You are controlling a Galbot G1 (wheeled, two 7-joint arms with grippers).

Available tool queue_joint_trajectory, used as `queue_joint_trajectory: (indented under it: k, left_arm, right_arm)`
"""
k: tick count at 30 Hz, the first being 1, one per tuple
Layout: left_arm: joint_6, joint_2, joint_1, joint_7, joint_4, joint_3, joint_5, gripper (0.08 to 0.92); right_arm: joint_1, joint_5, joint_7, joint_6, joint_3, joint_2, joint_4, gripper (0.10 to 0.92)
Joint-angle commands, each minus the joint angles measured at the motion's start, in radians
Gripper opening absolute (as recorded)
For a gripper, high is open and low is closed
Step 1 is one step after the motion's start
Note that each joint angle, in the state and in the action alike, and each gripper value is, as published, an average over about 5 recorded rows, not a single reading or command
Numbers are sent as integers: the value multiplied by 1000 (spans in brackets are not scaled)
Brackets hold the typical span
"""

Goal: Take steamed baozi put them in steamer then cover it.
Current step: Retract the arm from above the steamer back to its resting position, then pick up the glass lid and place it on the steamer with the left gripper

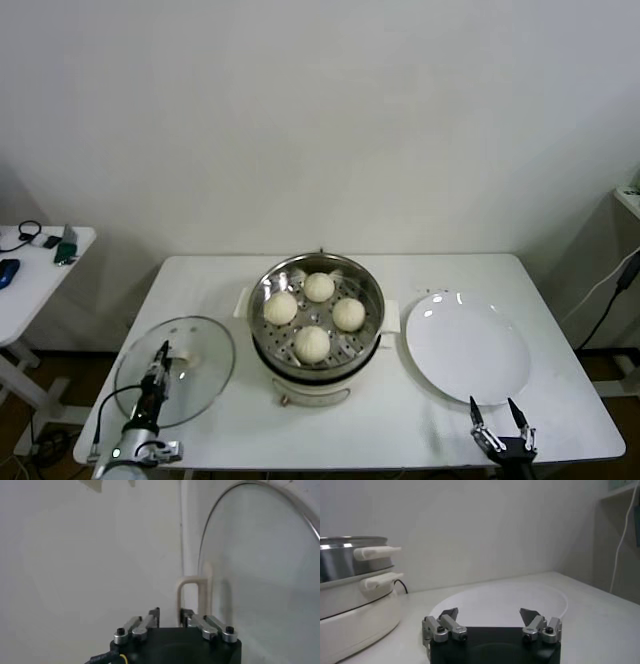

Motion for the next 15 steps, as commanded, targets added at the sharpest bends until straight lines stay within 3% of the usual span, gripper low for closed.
queue_joint_trajectory:
  k: [1, 7, 15]
  left_arm:
    - [0, -3, 1, 3, -14, -3, -4, 297]
    - [9, 4, 35, 25, -132, -6, -58, 147]
    - [130, 114, 101, 193, -466, 1, -207, 134]
  right_arm:
    - [-7, -2, -9, 3, 2, -5, 10, 823]
    - [-19, -5, -11, -5, 11, -19, 33, 823]
    - [-30, -14, -6, -18, 28, -42, 54, 823]
